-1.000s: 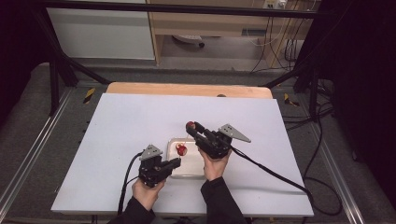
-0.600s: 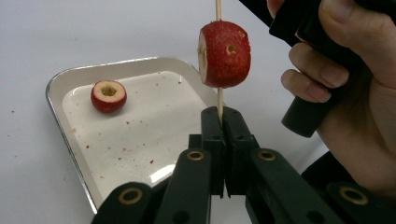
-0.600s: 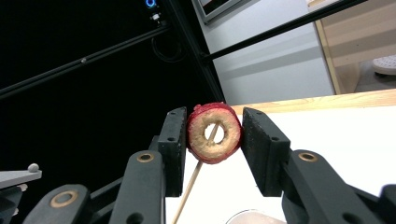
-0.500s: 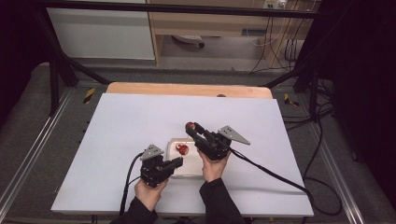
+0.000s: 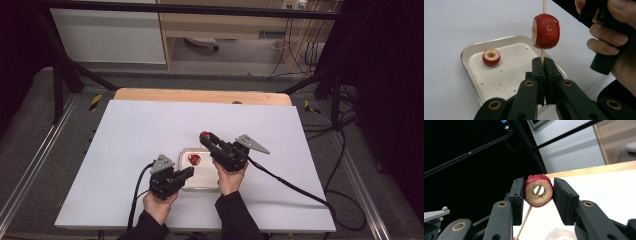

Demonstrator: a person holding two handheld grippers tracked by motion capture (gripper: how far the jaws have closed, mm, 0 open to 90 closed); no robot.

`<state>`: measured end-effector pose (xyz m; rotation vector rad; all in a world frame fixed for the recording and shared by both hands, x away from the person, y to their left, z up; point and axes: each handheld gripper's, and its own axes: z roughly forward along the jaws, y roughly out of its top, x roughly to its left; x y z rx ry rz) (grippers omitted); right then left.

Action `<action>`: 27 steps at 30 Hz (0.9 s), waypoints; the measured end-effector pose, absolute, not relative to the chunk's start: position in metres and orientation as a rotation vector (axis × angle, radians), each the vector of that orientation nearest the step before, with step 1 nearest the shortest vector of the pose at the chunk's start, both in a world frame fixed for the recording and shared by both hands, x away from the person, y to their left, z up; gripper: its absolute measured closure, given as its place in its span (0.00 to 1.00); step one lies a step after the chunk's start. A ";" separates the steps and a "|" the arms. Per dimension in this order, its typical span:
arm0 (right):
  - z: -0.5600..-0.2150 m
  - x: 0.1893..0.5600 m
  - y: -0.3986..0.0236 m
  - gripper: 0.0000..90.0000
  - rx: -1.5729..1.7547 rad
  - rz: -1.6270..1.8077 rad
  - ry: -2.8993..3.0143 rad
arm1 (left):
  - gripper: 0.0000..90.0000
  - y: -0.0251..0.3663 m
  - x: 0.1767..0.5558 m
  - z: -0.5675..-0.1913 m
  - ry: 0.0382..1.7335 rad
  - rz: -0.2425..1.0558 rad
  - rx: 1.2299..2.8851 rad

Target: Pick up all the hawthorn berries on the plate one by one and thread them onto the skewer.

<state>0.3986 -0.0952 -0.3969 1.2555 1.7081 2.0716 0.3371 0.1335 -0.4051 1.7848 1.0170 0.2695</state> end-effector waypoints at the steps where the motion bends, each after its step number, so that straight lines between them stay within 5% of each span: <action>1: -0.396 0.400 -0.096 0.69 1.267 2.075 1.718 | 0.99 0.134 0.336 -0.404 1.010 0.275 1.783; 27: -0.401 0.403 -0.092 0.70 1.314 2.122 1.568 | 0.99 0.120 0.329 -0.406 1.071 0.248 1.741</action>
